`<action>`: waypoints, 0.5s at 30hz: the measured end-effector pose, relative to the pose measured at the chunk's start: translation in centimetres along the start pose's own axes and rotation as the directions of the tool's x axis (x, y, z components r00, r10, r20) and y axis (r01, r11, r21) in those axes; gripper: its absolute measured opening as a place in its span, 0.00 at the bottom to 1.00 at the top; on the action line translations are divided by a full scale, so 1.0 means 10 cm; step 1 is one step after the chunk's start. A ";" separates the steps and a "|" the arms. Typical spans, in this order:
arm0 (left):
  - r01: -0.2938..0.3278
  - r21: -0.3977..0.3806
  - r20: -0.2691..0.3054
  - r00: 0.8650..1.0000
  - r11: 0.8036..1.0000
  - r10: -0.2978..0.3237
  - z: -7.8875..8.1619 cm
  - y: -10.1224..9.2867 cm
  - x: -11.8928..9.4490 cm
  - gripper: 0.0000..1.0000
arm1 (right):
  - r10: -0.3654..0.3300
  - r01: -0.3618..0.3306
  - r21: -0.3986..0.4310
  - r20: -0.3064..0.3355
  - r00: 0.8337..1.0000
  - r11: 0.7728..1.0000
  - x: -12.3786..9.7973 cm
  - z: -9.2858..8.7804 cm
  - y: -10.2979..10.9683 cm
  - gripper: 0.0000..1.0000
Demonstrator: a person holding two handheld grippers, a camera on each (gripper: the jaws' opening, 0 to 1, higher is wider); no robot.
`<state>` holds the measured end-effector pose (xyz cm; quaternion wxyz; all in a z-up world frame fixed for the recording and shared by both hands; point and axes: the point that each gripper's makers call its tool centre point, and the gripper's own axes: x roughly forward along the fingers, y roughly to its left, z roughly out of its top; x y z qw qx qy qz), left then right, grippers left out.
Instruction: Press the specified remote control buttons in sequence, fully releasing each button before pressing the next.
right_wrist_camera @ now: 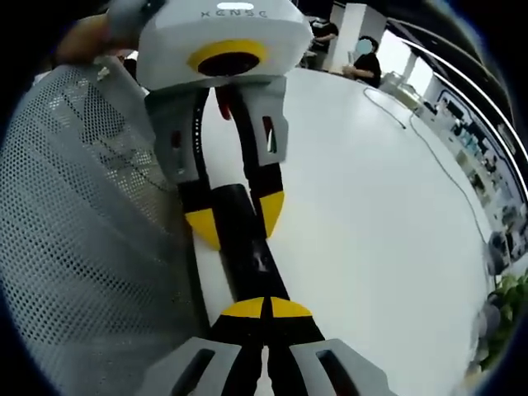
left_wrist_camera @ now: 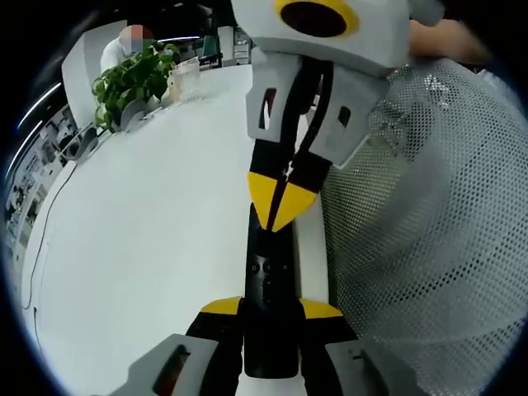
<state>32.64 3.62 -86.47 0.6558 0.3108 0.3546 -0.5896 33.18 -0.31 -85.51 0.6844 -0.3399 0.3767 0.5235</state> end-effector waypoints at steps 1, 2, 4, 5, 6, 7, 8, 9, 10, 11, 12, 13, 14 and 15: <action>0.000 0.000 0.000 1.000 1.000 0.000 0.00 0.00 0.00 0.25 | 0.000 0.000 0.003 0.002 1.000 1.000 0.00 0.00 0.00 0.00; 0.000 0.001 0.000 1.000 1.000 0.000 0.00 0.00 0.00 0.25 | -0.001 0.001 0.006 0.003 1.000 1.000 0.00 0.00 0.00 0.00; 0.001 0.001 0.000 1.000 1.000 -0.001 0.00 0.00 0.00 0.25 | 0.002 -0.003 0.009 0.008 1.000 1.000 0.00 0.01 0.00 0.00; 0.002 0.001 0.000 1.000 1.000 -0.002 0.00 0.00 0.00 0.25 | 0.004 -0.004 0.003 0.009 1.000 1.000 0.00 0.01 0.00 0.00; 0.002 0.002 0.000 1.000 1.000 -0.002 0.00 0.00 0.00 0.25 | 0.008 -0.008 0.003 0.010 1.000 1.000 0.00 0.01 0.01 0.00; 0.002 0.002 0.000 1.000 1.000 -0.002 0.00 0.00 0.00 0.25 | 0.018 -0.018 0.018 0.010 1.000 1.000 0.00 0.01 0.02 0.00; 0.002 0.002 -0.001 1.000 1.000 -0.002 0.00 0.00 0.00 0.25 | 0.018 -0.018 0.015 0.013 1.000 1.000 0.00 0.01 0.02 0.00; 0.002 0.002 -0.001 1.000 1.000 -0.002 -0.01 0.01 0.00 0.25 | 0.018 -0.018 0.011 0.012 1.000 1.000 -0.01 0.01 0.03 0.00; 0.002 0.002 -0.001 1.000 1.000 -0.002 -0.01 0.01 0.00 0.25 | 0.018 -0.018 0.012 0.011 1.000 1.000 -0.01 0.01 0.02 0.00; 0.002 0.002 -0.001 1.000 1.000 -0.002 -0.01 0.01 0.00 0.25 | 0.019 -0.019 0.013 0.009 1.000 1.000 0.00 0.02 0.03 0.00; 0.002 0.002 -0.001 1.000 1.000 -0.002 -0.01 0.01 0.00 0.25 | 0.018 -0.018 0.004 0.013 1.000 1.000 0.00 0.03 0.03 0.02; 0.003 0.002 -0.001 1.000 1.000 -0.003 -0.01 0.01 0.00 0.25 | 0.005 -0.005 -0.010 0.010 1.000 1.000 0.01 0.04 0.02 0.04; 0.003 0.003 -0.001 1.000 1.000 -0.003 -0.01 0.01 0.00 0.25 | 0.014 -0.014 -0.014 0.007 1.000 1.000 0.01 0.04 0.03 0.03; 0.003 0.002 -0.001 1.000 1.000 -0.003 -0.01 0.01 0.00 0.25 | 0.020 -0.020 -0.013 0.005 1.000 1.000 0.01 0.03 0.03 0.03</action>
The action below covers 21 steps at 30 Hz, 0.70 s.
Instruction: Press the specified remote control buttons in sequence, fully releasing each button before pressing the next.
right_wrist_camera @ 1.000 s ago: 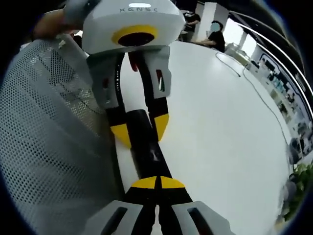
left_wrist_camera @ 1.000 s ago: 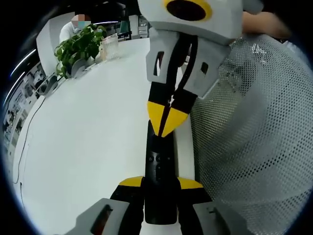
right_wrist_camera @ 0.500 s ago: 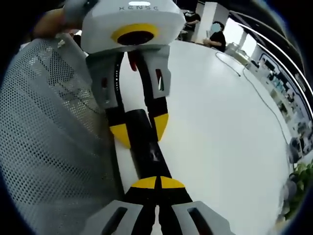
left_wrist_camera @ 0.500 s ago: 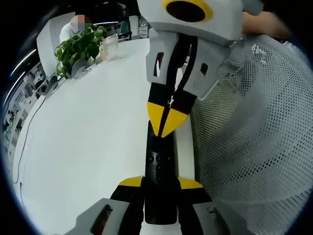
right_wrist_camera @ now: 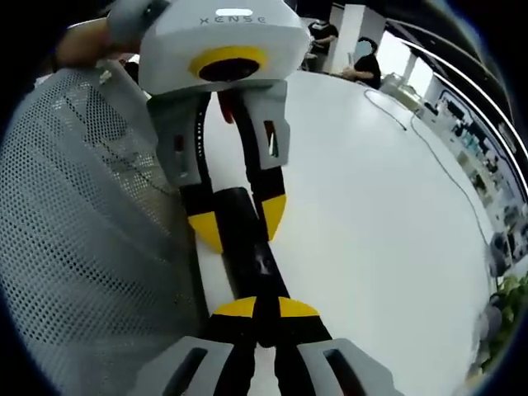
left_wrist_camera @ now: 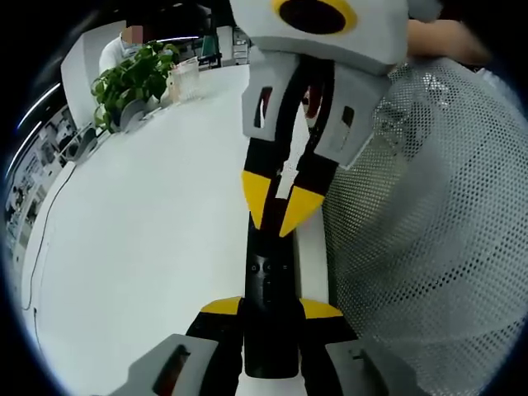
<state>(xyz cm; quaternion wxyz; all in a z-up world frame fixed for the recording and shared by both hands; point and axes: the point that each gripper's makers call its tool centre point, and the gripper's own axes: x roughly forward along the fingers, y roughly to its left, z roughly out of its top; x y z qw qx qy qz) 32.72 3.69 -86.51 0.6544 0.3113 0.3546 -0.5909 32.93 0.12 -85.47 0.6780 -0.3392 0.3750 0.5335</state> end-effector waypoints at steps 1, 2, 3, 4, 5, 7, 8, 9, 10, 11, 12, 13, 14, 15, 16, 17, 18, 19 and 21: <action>0.000 0.000 0.000 1.000 1.000 0.000 0.00 0.00 0.00 0.25 | -0.004 0.004 0.000 0.003 1.000 1.000 0.00 0.00 -0.01 0.03; 0.000 -0.001 0.001 1.000 1.000 0.000 0.00 0.00 0.00 0.25 | -0.004 0.004 0.001 0.005 1.000 1.000 0.00 0.00 -0.01 0.03; 0.000 -0.002 0.002 1.000 1.000 0.000 0.00 0.00 0.00 0.25 | 0.002 -0.002 0.008 0.008 1.000 1.000 0.00 0.00 0.00 0.03; 0.000 -0.004 0.003 1.000 1.000 0.000 0.00 0.00 0.00 0.25 | 0.003 -0.003 0.015 0.011 1.000 1.000 -0.01 0.00 -0.01 0.03; 0.000 -0.004 0.004 1.000 1.000 0.000 0.00 0.00 0.00 0.25 | 0.006 -0.006 0.022 0.012 1.000 1.000 0.00 0.00 -0.01 0.03; 0.000 -0.004 0.004 1.000 1.000 0.000 0.00 0.00 0.00 0.25 | 0.008 -0.008 0.020 0.010 1.000 1.000 0.00 0.00 -0.01 0.04; 0.000 -0.003 0.004 1.000 1.000 0.000 0.00 0.00 0.00 0.25 | 0.008 -0.008 0.020 0.006 1.000 1.000 0.00 0.00 -0.01 0.04; 0.000 -0.005 0.004 1.000 1.000 0.000 0.00 0.00 0.00 0.25 | 0.006 -0.006 -0.005 -0.005 1.000 1.000 0.01 0.00 0.00 0.04; 0.001 -0.004 0.005 1.000 1.000 0.000 0.00 0.00 0.00 0.25 | 0.005 -0.005 -0.036 -0.012 1.000 0.999 0.01 0.01 0.00 0.04; 0.001 -0.004 0.005 1.000 1.000 -0.001 0.00 0.00 0.00 0.25 | 0.005 -0.006 -0.026 -0.016 1.000 1.000 0.01 0.01 0.01 0.04; 0.000 -0.002 0.005 1.000 1.000 0.000 0.00 0.00 0.00 0.25 | 0.006 -0.007 -0.026 -0.018 1.000 1.000 0.02 0.01 0.01 0.04; 0.002 0.000 0.008 1.000 1.000 -0.002 0.00 0.00 0.00 0.25 | 0.010 -0.011 -0.027 -0.020 1.000 1.000 0.01 0.01 0.00 0.04; 0.003 -0.003 0.013 1.000 1.000 -0.003 0.00 0.00 -0.01 0.25 | 0.013 -0.014 -0.027 -0.021 1.000 1.000 0.02 0.01 0.00 0.04; 0.003 -0.002 0.015 1.000 1.000 -0.003 0.00 0.00 -0.01 0.25 | 0.023 -0.025 -0.062 -0.022 0.999 0.998 0.02 0.01 0.00 0.04; 0.003 0.001 0.015 1.000 1.000 -0.003 0.00 0.00 0.00 0.25 | 0.021 -0.022 -0.047 -0.021 1.000 0.999 0.02 0.01 0.00 0.04; 0.003 0.004 0.011 1.000 1.000 -0.003 0.00 0.00 0.00 0.25 | 0.021 -0.021 -0.024 -0.018 1.000 0.999 0.02 0.01 0.00 0.04; 0.003 0.005 0.008 1.000 1.000 -0.003 0.00 0.00 0.00 0.25 | 0.019 -0.020 -0.031 -0.017 1.000 0.999 0.01 0.00 0.00 0.04; 0.003 0.004 0.008 1.000 1.000 -0.003 0.00 0.00 0.00 0.25 | 0.016 -0.017 -0.039 -0.018 1.000 0.999 0.01 0.01 0.01 0.04; 0.002 0.002 0.009 1.000 1.000 -0.002 0.00 0.00 0.00 0.25 | 0.011 -0.012 -0.043 -0.017 1.000 0.999 0.01 0.01 0.01 0.04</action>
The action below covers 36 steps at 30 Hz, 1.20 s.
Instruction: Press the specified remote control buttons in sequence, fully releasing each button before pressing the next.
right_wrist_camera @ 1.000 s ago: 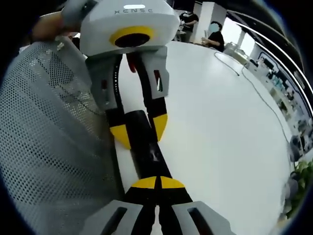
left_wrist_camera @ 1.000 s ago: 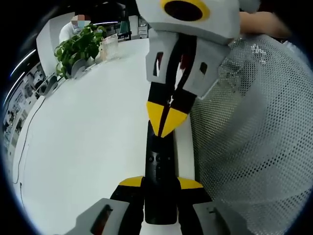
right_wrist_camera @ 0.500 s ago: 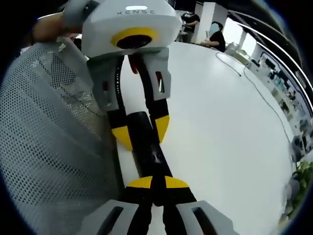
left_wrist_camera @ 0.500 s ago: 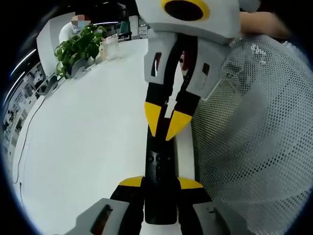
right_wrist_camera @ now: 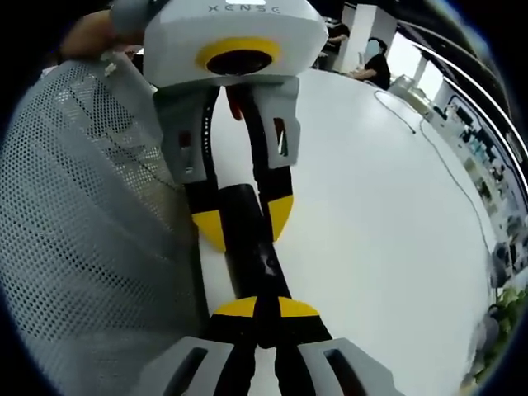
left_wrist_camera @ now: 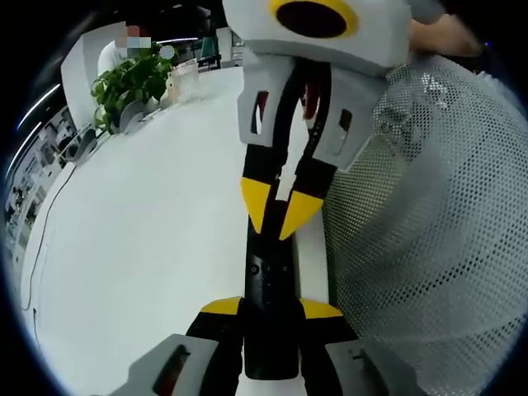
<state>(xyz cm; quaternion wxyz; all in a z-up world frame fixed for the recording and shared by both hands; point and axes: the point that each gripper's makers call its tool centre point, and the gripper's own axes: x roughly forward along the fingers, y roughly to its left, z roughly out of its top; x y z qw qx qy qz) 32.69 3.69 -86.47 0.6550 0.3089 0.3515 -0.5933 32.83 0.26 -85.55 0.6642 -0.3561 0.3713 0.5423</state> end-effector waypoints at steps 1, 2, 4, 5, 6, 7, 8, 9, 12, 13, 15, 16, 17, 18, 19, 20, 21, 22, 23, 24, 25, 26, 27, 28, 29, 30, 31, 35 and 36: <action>0.000 0.000 0.000 1.000 1.000 0.000 0.00 0.00 0.00 0.25 | -0.006 0.006 0.010 0.008 1.000 1.000 0.00 0.00 0.00 0.04; 0.000 0.000 0.001 1.000 1.000 0.000 0.00 0.00 0.00 0.25 | -0.009 0.009 0.008 0.015 1.000 1.000 -0.01 -0.01 0.00 0.04; -0.001 -0.001 0.003 1.000 1.000 0.001 0.00 0.00 0.00 0.25 | -0.016 0.016 0.001 0.026 1.000 1.000 -0.01 0.00 0.00 0.04; -0.002 -0.003 0.004 1.000 1.000 0.002 0.00 0.00 0.00 0.25 | -0.016 0.016 0.006 0.026 1.000 1.000 -0.01 0.00 -0.01 0.04; -0.003 -0.003 0.003 1.000 1.000 0.003 0.00 0.00 0.00 0.25 | -0.016 0.015 0.006 0.024 1.000 1.000 -0.01 0.00 -0.01 0.04; -0.004 -0.003 0.002 1.000 1.000 0.004 0.00 0.00 0.00 0.25 | -0.015 0.015 0.001 0.021 1.000 1.000 -0.01 0.01 -0.01 0.04; -0.005 -0.003 0.001 1.000 1.000 0.005 0.00 0.00 0.00 0.25 | -0.016 0.016 -0.005 0.019 1.000 1.000 -0.01 0.01 -0.01 0.04; -0.006 -0.003 0.001 1.000 1.000 0.006 0.00 0.00 0.00 0.25 | -0.017 0.017 -0.007 0.020 1.000 1.000 -0.01 0.01 -0.01 0.04; -0.005 -0.002 0.001 1.000 1.000 0.005 0.00 0.00 0.00 0.25 | -0.011 0.011 0.004 0.026 1.000 1.000 0.00 0.02 -0.01 0.04; -0.005 -0.002 0.002 1.000 1.000 0.005 0.00 0.00 0.00 0.25 | -0.007 0.006 0.017 0.029 1.000 1.000 0.00 0.03 -0.02 0.05; -0.004 -0.003 0.004 1.000 1.000 0.004 0.00 0.00 0.00 0.25 | -0.001 -0.001 0.035 0.042 0.999 0.999 0.01 0.04 -0.03 0.05; -0.004 -0.003 0.005 1.000 1.000 0.004 0.00 -0.01 0.00 0.25 | 0.002 -0.004 0.037 0.042 0.999 0.999 0.01 0.04 -0.02 0.05; -0.004 -0.003 0.005 1.000 1.000 0.004 0.00 -0.01 0.00 0.25 | 0.004 -0.005 0.035 0.042 0.999 0.999 0.01 0.04 -0.02 0.05; -0.004 -0.003 0.005 1.000 1.000 0.004 0.00 -0.01 0.00 0.25 | 0.004 -0.005 0.026 0.041 0.999 1.000 0.01 0.04 -0.02 0.05; -0.004 -0.004 0.006 1.000 1.000 0.004 0.00 -0.01 0.00 0.25 | 0.004 -0.005 0.024 0.040 0.999 1.000 0.01 0.04 -0.01 0.05; -0.004 -0.003 0.006 1.000 1.000 0.004 0.00 0.00 0.00 0.25 | 0.004 -0.005 0.018 0.036 0.999 1.000 0.02 0.04 -0.01 0.05; -0.003 -0.002 0.005 1.000 1.000 0.004 0.00 0.00 0.00 0.25 | 0.004 -0.004 0.007 0.029 1.000 1.000 0.02 0.04 -0.01 0.05; -0.003 -0.002 0.005 1.000 1.000 0.003 0.00 0.00 0.00 0.25 | 0.003 -0.003 -0.003 0.017 1.000 1.000 0.03 0.04 -0.01 0.05; -0.002 -0.002 0.006 1.000 1.000 0.002 0.00 0.00 0.00 0.25 | 0.000 0.000 -0.020 -0.002 1.000 1.000 0.03 0.05 0.00 0.05; -0.002 -0.001 0.006 1.000 1.000 0.002 0.00 -0.01 0.00 0.25 | -0.003 0.003 -0.031 -0.008 1.000 1.000 0.03 0.05 0.00 0.05; -0.001 -0.001 0.006 1.000 1.000 0.001 0.00 -0.01 0.00 0.25 | -0.012 0.011 -0.047 -0.017 1.000 0.999 0.04 0.04 0.00 0.05; -0.001 0.000 0.006 1.000 1.000 0.001 0.00 -0.01 0.00 0.25 | -0.013 0.012 -0.036 -0.013 1.000 0.999 0.04 0.04 0.00 0.05; -0.001 0.000 0.005 1.000 1.000 0.001 0.00 -0.01 0.00 0.25 | -0.010 0.010 -0.031 -0.006 1.000 0.999 0.04 0.03 -0.01 0.05; -0.002 0.000 0.005 1.000 1.000 0.002 0.00 -0.01 0.00 0.25 | -0.007 0.007 -0.015 0.000 1.000 1.000 0.04 0.04 -0.01 0.05; -0.002 -0.001 0.004 1.000 1.000 0.002 0.00 -0.01 0.00 0.25 | -0.003 0.003 -0.006 0.005 1.000 1.000 0.03 0.03 -0.02 0.05; -0.002 0.000 0.003 1.000 1.000 0.002 0.00 -0.01 0.00 0.25 | -0.002 0.002 -0.007 0.006 1.000 1.000 0.03 0.03 -0.01 0.05; -0.002 -0.001 0.004 1.000 1.000 0.002 0.01 -0.01 0.00 0.25 | -0.001 0.001 -0.002 0.008 1.000 1.000 0.03 0.04 -0.01 0.05; -0.004 -0.009 0.011 1.000 1.000 0.004 0.01 -0.01 0.00 0.25 | -0.011 0.009 0.042 0.049 0.999 0.999 0.01 0.03 -0.02 0.05; -0.004 -0.010 0.013 1.000 1.000 0.004 0.01 0.00 0.00 0.25 | -0.013 0.010 0.051 0.046 0.999 0.999 0.01 0.04 -0.02 0.05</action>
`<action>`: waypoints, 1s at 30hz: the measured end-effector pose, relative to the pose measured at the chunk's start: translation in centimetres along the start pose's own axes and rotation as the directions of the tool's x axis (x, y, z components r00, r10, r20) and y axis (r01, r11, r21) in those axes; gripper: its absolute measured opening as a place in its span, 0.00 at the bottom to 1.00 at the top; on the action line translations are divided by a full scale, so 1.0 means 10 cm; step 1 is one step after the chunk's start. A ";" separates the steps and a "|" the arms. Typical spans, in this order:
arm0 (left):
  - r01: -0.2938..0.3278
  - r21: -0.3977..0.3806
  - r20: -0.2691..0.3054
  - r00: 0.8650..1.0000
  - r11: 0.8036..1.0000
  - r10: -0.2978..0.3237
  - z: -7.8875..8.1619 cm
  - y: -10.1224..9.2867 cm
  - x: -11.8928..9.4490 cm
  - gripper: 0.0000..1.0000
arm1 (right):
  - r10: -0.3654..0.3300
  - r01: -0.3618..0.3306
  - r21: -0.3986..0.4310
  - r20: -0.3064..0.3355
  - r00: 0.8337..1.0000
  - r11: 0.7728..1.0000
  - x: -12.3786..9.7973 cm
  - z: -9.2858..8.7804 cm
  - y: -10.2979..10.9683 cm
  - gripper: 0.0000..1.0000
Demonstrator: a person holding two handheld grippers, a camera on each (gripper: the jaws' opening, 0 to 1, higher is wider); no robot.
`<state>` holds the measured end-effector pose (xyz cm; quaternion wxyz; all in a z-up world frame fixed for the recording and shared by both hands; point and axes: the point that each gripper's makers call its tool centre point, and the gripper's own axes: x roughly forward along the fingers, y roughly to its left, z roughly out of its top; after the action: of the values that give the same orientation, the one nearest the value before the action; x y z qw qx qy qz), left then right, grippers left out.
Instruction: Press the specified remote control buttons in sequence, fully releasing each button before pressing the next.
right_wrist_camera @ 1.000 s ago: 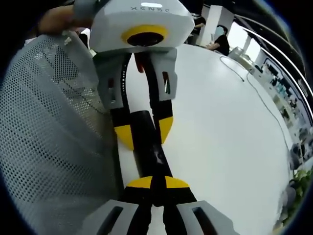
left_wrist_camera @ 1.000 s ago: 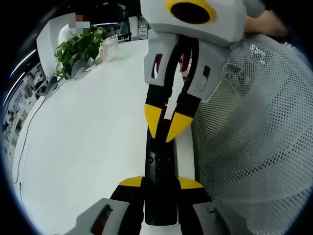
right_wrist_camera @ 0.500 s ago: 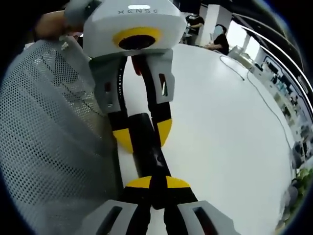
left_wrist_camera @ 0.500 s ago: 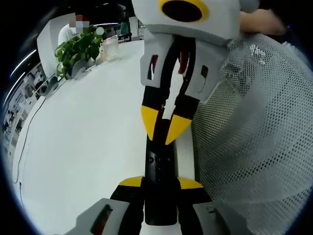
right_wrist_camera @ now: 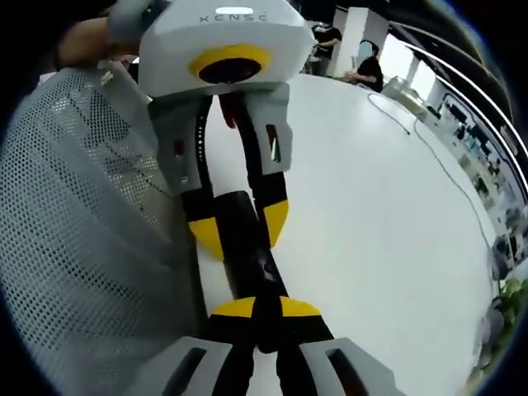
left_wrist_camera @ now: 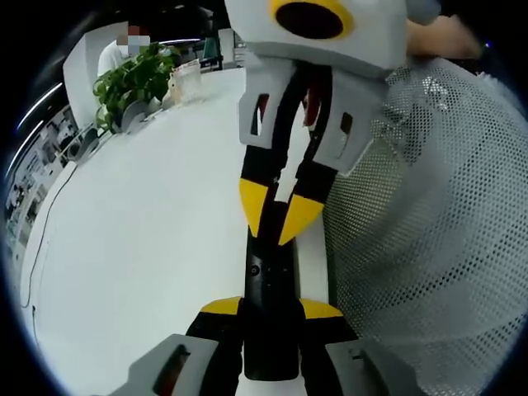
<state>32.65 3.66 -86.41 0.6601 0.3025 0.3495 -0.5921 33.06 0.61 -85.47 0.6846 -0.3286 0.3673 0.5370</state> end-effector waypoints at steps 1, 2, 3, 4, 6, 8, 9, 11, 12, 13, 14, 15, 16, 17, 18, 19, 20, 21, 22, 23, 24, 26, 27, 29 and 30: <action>-0.001 -0.001 0.001 1.000 1.000 0.001 0.00 0.00 0.00 0.25 | -0.002 0.002 -0.014 -0.009 1.000 1.000 0.00 0.01 0.01 0.05; -0.001 -0.001 0.001 1.000 1.000 0.001 0.00 0.00 0.00 0.25 | -0.004 0.003 -0.030 -0.023 1.000 1.000 0.00 0.01 0.01 0.05; -0.001 0.001 -0.001 1.000 1.000 0.001 0.00 0.00 0.00 0.25 | -0.006 0.005 -0.030 -0.028 1.000 1.000 0.01 0.02 0.02 0.05; -0.002 0.003 -0.001 1.000 1.000 0.002 0.00 0.00 0.00 0.25 | -0.007 0.006 -0.031 -0.029 1.000 1.000 0.00 0.02 0.01 0.05; -0.001 -0.001 0.003 1.000 1.000 0.001 0.00 0.00 0.00 0.25 | -0.005 0.004 -0.025 -0.019 1.000 1.000 0.00 0.01 0.00 0.06; -0.001 -0.001 0.003 1.000 1.000 0.001 0.00 0.00 0.00 0.25 | 0.002 -0.003 -0.009 -0.012 1.000 1.000 0.00 0.02 -0.01 0.06; -0.001 0.000 0.002 1.000 1.000 0.001 0.00 0.00 0.00 0.25 | 0.004 -0.004 0.003 -0.006 1.000 1.000 0.01 0.03 -0.01 0.07; -0.001 0.000 0.003 1.000 1.000 0.001 0.00 0.00 0.00 0.25 | 0.008 -0.008 0.000 -0.004 1.000 1.000 0.02 0.04 -0.01 0.08; -0.001 0.000 0.002 1.000 1.000 0.001 0.00 0.00 0.00 0.25 | 0.009 -0.009 0.003 0.002 1.000 1.000 0.02 0.05 -0.01 0.08; -0.002 0.001 0.002 1.000 1.000 0.002 0.00 0.00 0.00 0.25 | 0.010 -0.010 0.002 0.001 1.000 1.000 0.03 0.05 -0.01 0.08; -0.002 0.001 0.002 1.000 1.000 0.002 0.00 0.00 0.00 0.25 | 0.009 -0.009 -0.001 -0.001 1.000 1.000 0.03 0.05 0.00 0.08; -0.001 0.000 0.003 1.000 1.000 0.001 0.00 0.00 0.00 0.25 | 0.007 -0.007 -0.023 -0.004 1.000 1.000 0.03 0.05 0.00 0.08; -0.001 0.000 0.003 1.000 1.000 0.001 0.00 0.00 0.00 0.25 | 0.003 -0.003 -0.031 -0.007 1.000 1.000 0.04 0.05 0.01 0.08; -0.001 0.001 0.003 1.000 1.000 0.001 0.00 0.00 0.00 0.25 | -0.002 0.001 -0.055 -0.013 1.000 0.998 0.04 0.05 0.01 0.07; -0.001 0.001 0.003 1.000 1.000 0.001 0.00 0.00 0.00 0.25 | -0.001 0.000 -0.092 -0.018 1.000 0.996 0.04 0.05 0.01 0.07; -0.001 0.002 0.002 1.000 1.000 0.001 0.00 0.00 0.00 0.25 | -0.003 0.001 -0.082 -0.020 1.000 0.997 0.05 0.05 0.02 0.07; -0.001 0.002 0.001 1.000 1.000 0.001 0.00 0.00 0.00 0.25 | -0.001 -0.001 -0.093 -0.023 1.000 0.996 0.05 0.06 0.02 0.07; -0.001 0.004 0.000 1.000 1.000 0.001 0.00 0.00 0.00 0.25 | -0.001 0.000 -0.045 -0.023 1.000 0.999 0.05 0.06 0.01 0.07; -0.001 0.004 -0.002 1.000 1.000 0.001 0.00 0.00 0.00 0.25 | -0.001 -0.001 -0.062 -0.026 1.000 0.998 0.05 0.06 0.00 0.07; 0.000 0.007 -0.004 1.000 1.000 0.000 0.00 0.00 0.00 0.25 | -0.001 -0.002 -0.093 -0.034 0.999 0.996 0.05 0.06 0.01 0.07; 0.000 0.007 -0.004 1.000 1.000 0.000 0.00 0.01 0.00 0.25 | 0.000 -0.003 -0.085 -0.031 1.000 0.996 0.05 0.06 0.01 0.07; 0.000 0.005 -0.001 1.000 1.000 0.000 0.00 0.01 0.00 0.25 | 0.006 -0.006 -0.023 -0.006 1.000 1.000 0.04 0.06 0.00 0.07; -0.001 0.004 -0.001 1.000 1.000 0.001 0.00 0.01 0.00 0.25 | 0.005 -0.005 -0.028 0.000 1.000 1.000 0.04 0.06 -0.01 0.07; -0.001 0.002 -0.001 1.000 1.000 0.001 0.00 0.01 0.00 0.25 | 0.003 -0.003 -0.036 0.007 1.000 0.999 0.03 0.05 0.01 0.07; -0.001 0.000 -0.001 1.000 1.000 0.001 0.00 0.01 0.00 0.25 | 0.000 0.000 -0.045 0.004 1.000 0.999 0.03 0.06 0.01 0.07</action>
<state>32.70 3.67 -86.41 0.6603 0.3031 0.3494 -0.5916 33.11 1.29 -85.47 0.6777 -0.3430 0.3538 0.5459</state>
